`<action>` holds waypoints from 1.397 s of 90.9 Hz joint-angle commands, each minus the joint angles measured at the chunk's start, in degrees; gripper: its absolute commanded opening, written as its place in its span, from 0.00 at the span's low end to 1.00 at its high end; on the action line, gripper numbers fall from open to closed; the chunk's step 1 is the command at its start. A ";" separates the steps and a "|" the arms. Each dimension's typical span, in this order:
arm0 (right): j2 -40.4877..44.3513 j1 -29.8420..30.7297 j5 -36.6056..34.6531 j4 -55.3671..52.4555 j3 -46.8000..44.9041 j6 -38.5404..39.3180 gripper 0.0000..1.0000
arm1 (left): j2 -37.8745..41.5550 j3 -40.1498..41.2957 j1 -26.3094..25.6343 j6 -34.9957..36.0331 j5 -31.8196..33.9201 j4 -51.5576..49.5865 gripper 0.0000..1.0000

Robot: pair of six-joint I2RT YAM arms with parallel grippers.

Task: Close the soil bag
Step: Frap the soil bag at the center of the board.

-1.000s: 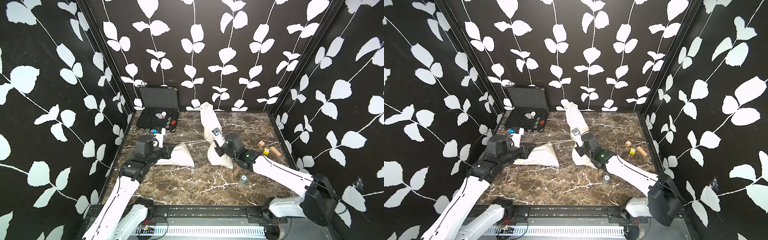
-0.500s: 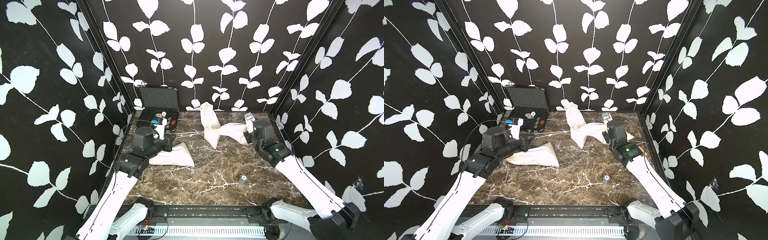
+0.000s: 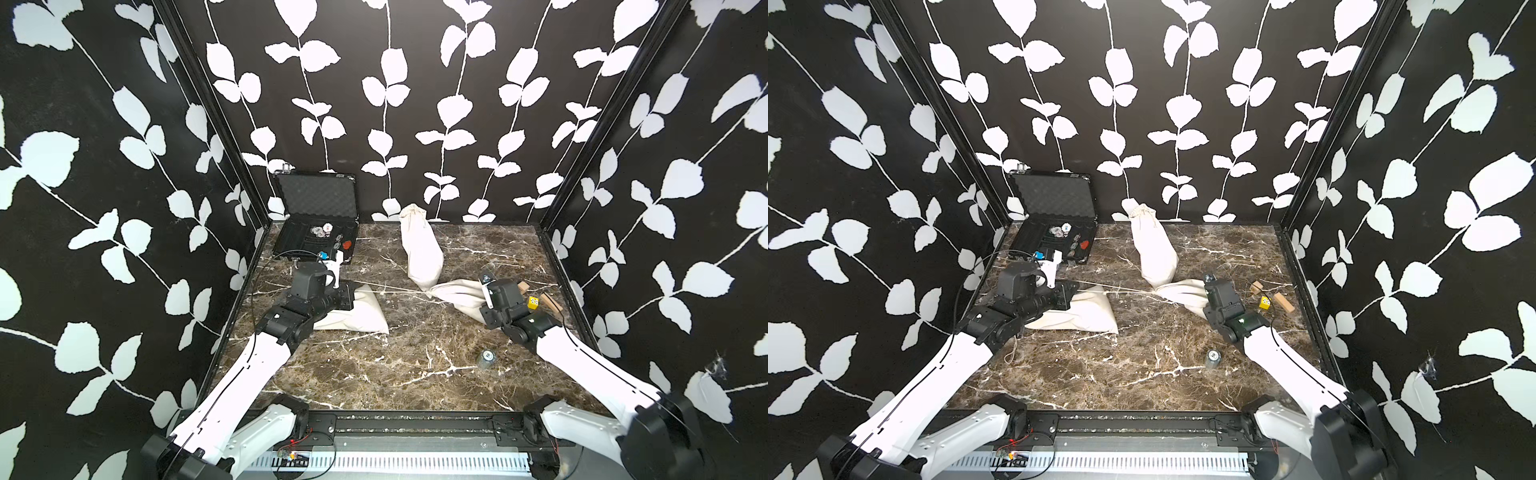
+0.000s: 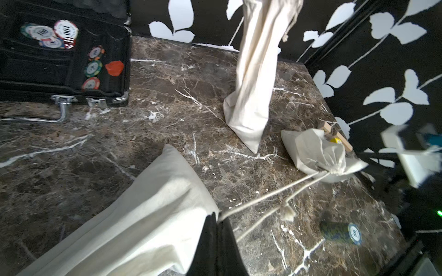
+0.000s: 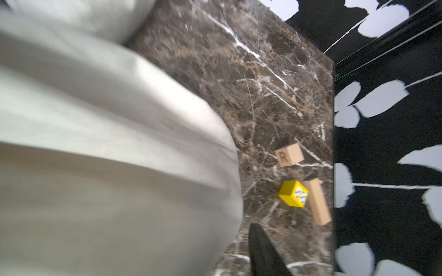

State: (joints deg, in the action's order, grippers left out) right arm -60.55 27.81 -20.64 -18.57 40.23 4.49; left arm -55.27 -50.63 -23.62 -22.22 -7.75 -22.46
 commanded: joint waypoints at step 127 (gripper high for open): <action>-32.54 6.52 -1.97 -13.68 23.58 10.90 0.07 | 9.87 1.39 0.50 0.27 14.35 -7.44 0.00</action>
State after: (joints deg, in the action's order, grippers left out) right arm -97.82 43.09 -5.06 -21.30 73.32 19.51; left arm -50.48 -49.87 -24.99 -22.83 -4.32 -28.12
